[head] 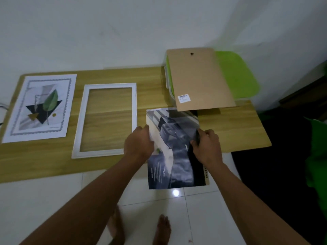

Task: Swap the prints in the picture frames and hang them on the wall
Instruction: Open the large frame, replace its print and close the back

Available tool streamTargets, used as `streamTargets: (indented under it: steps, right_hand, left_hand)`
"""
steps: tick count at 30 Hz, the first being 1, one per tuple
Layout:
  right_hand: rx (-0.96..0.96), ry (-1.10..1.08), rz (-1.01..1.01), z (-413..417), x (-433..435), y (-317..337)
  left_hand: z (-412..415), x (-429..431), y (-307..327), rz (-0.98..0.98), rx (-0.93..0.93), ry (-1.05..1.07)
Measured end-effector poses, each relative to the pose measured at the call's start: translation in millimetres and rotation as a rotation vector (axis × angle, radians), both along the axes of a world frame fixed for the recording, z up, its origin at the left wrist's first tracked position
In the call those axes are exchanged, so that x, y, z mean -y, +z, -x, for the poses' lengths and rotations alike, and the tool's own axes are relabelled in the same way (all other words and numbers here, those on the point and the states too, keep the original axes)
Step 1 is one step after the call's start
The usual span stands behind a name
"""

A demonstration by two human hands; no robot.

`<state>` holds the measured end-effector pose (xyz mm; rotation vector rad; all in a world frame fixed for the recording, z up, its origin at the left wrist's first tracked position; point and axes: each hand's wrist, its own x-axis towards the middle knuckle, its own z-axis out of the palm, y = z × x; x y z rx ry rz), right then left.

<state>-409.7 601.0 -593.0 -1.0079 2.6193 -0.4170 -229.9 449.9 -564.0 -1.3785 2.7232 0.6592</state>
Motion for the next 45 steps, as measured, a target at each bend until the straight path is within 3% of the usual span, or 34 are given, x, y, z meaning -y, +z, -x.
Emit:
streamTargets:
  steps: [6, 15, 23, 32, 42, 45]
  right_hand:
    - [-0.057, 0.259, -0.125, 6.0, -2.4, -6.4]
    - [-0.021, 0.238, -0.077, 4.0, 4.4, 9.5]
    - [-0.019, 0.319, -0.028, -28.1, 57.7, 56.5]
    - [0.015, 0.425, -0.003, -140.2, 191.6, 96.8]
    - [0.116, 0.473, -0.016, -281.3, 344.1, 64.1]
    - [0.138, 0.461, -0.063, -308.9, 371.5, 42.1]
  left_hand:
    - [5.3, 6.1, -5.9, 0.196, 0.222, -0.364]
    - [7.6, 13.0, -11.3, 0.157, 0.238, -0.383]
    - [-21.2, 44.0, 32.6, 0.142, 0.065, -0.293]
    - [-155.9, 157.9, 55.3, 0.095, 0.056, -0.04]
    - [-293.3, 300.0, 24.6, 0.036, -0.076, 0.14]
    - [-311.2, 327.0, 5.4, 0.052, 0.033, 0.157]
